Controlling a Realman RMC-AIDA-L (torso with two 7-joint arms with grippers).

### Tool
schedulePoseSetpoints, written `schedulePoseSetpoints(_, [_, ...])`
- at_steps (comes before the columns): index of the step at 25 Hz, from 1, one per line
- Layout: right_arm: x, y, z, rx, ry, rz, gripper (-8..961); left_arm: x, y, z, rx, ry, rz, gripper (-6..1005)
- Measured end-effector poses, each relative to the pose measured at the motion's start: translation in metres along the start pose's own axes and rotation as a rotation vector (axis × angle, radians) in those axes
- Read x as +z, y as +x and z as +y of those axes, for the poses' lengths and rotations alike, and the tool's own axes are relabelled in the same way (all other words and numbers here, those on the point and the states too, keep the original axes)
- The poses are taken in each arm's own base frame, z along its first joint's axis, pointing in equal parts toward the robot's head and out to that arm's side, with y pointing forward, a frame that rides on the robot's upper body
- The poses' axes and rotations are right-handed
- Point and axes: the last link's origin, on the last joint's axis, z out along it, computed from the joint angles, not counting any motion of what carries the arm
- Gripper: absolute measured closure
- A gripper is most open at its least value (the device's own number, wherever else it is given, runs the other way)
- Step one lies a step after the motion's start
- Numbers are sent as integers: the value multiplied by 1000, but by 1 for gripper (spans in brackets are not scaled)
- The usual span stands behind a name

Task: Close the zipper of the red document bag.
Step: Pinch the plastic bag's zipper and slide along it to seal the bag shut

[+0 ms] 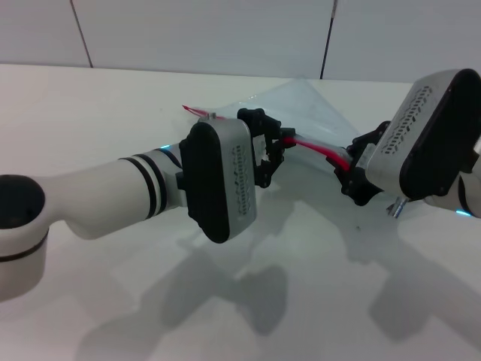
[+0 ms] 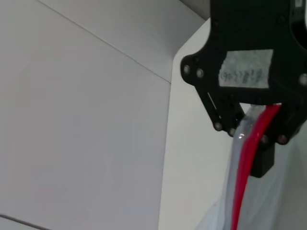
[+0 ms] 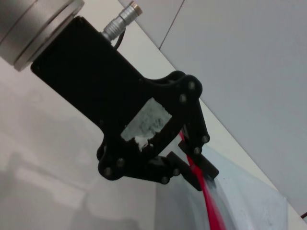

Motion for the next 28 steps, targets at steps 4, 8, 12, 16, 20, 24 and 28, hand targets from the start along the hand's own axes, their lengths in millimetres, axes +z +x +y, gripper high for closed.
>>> schedulePoseSetpoints(4, [0, 0, 0, 1, -1, 1, 903, -2, -1, -1, -13, 11, -2, 920])
schedulePoseSetpoints(8, [0, 0, 0, 1, -1, 1, 903, -3, -5, -1, -24, 19, -16, 919])
schedulePoseSetpoints(12, [0, -1, 0, 1, 2, -2, 904, -6, -11, -1, -30, 35, -51, 919])
schedulePoseSetpoints(16, [-1, 1, -2, 6, 7, -1, 894, -9, -18, 0, -48, 47, -76, 919])
schedulePoseSetpoints(20, [-3, 3, -7, 17, 23, 2, 881, -15, -30, -3, -72, 70, -115, 919])
schedulePoseSetpoints(24, [-8, 10, -16, 33, 62, 21, 868, -23, -44, -5, -96, 99, -164, 919])
schedulePoseSetpoints(28, [-16, 18, -25, 49, 110, 33, 855, -31, -55, -7, -116, 123, -205, 919])
